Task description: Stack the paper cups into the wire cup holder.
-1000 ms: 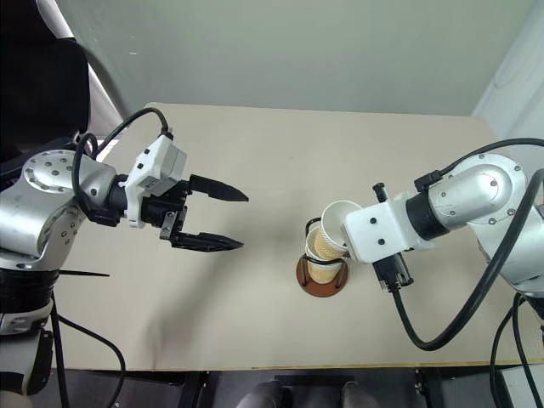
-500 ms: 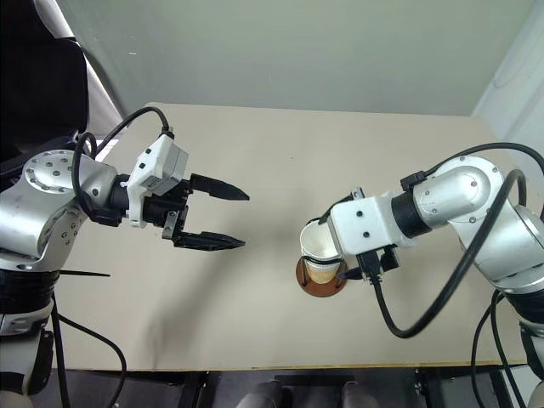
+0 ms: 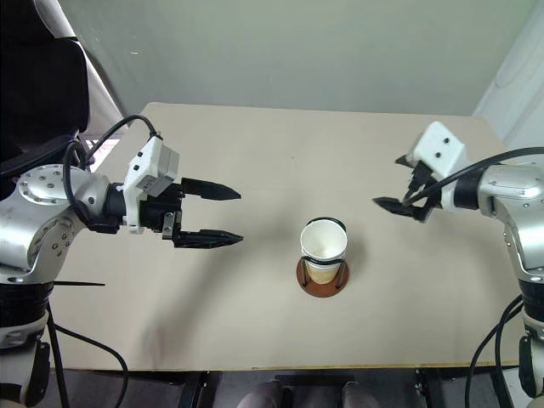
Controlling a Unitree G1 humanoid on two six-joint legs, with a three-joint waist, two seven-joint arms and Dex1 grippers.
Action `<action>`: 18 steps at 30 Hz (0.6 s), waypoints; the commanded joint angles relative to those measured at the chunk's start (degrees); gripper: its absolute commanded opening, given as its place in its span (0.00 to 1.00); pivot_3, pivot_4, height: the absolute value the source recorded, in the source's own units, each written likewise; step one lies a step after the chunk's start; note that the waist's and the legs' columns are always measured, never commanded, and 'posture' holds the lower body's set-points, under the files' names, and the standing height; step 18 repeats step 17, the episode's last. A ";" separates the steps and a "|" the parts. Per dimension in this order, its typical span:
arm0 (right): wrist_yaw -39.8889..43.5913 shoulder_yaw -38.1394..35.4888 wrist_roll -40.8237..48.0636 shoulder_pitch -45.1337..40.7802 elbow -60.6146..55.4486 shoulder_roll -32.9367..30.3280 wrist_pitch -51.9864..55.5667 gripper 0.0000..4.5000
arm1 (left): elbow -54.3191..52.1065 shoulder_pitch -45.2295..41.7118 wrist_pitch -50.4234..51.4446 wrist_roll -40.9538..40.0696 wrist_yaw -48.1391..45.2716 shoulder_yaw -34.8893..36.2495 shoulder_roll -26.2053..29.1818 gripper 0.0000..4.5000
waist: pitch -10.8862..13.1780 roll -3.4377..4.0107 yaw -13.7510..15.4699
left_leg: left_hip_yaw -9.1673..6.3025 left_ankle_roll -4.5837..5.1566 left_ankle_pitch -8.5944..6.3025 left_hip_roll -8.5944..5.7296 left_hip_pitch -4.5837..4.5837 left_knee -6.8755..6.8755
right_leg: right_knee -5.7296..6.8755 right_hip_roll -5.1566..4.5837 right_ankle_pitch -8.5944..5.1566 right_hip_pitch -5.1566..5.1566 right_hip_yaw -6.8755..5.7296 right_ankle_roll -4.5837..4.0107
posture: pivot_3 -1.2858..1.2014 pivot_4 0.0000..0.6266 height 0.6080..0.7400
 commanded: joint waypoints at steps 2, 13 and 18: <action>-7.60 -4.87 -0.73 1.60 4.38 2.47 -0.72 1.00 | 0.30 1.38 0.82 -0.38 4.03 3.66 -0.38 1.00 | 0.00 0.00 -0.01 | 0.01 -0.01 0.01 -0.01 0.04 -0.03 | -0.01 0.00 0.00 0.01 0.01 0.00 | 0.52 0.24 1.00; -34.18 -17.50 -1.66 -4.51 29.39 11.56 0.85 1.00 | 6.27 4.27 -3.14 3.83 16.96 9.63 -3.93 1.00 | 0.00 0.01 0.21 | 0.01 -0.05 0.03 -0.02 0.08 -0.09 | 0.06 0.00 0.01 -0.02 0.01 -0.01 | 0.52 0.24 1.00; -38.39 -19.43 -1.64 -5.54 34.73 11.48 -1.14 1.00 | 9.70 6.83 -5.23 5.44 21.18 12.65 -4.71 1.00 | 0.01 0.01 0.20 | 0.04 -0.07 0.03 -0.04 0.07 -0.24 | 0.01 0.00 0.01 -0.09 0.02 -0.01 | 0.52 0.24 1.00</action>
